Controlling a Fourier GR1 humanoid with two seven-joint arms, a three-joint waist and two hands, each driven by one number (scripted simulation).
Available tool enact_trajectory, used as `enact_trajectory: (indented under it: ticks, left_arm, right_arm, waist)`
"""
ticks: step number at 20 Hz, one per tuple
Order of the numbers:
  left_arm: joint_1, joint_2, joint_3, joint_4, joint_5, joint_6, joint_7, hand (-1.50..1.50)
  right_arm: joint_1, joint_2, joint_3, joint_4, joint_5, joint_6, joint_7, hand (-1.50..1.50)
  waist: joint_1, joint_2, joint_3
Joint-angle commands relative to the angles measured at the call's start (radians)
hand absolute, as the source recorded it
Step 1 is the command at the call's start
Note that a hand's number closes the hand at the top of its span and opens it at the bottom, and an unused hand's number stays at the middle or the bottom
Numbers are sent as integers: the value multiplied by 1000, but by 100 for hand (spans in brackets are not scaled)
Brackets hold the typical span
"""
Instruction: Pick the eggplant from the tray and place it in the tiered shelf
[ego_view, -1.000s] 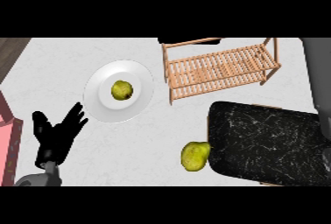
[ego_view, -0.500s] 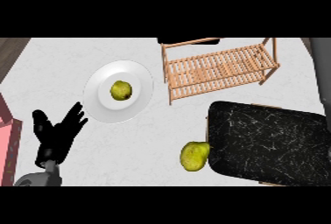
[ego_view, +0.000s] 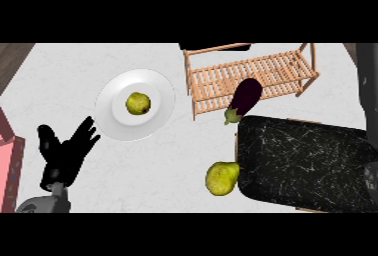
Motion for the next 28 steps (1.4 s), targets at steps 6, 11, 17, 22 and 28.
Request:
enact_trajectory:
  ticks: [6, 11, 17, 22, 28]
  left_arm:
    - [12, 20, 9, -20, 21, -35, 37, 0]
    - [-2, -7, 5, 11, -6, 0, 9, 0]
    - [25, -1, 16, -17, 22, -24, 28, 0]
    - [6, -8, -5, -19, -17, 0, 28, 0]
    - [-64, -20, 8, 56, -19, 9, 21, 0]
  right_arm:
    - [-60, -28, -170, 24, -158, -104, 90, -150]
    - [-38, -109, -154, 36, -90, -219, 59, -150]
    - [-13, -264, -262, 124, -139, -257, 36, -150]
    - [20, -448, -363, 214, -244, -102, 18, -150]
    - [21, -587, -378, 341, -289, 46, -49, -150]
  waist:
    - [2, 1, -4]
    - [-2, 4, -5]
    - [6, 6, -4]
    - [-3, 6, -3]
    - [4, 13, -3]
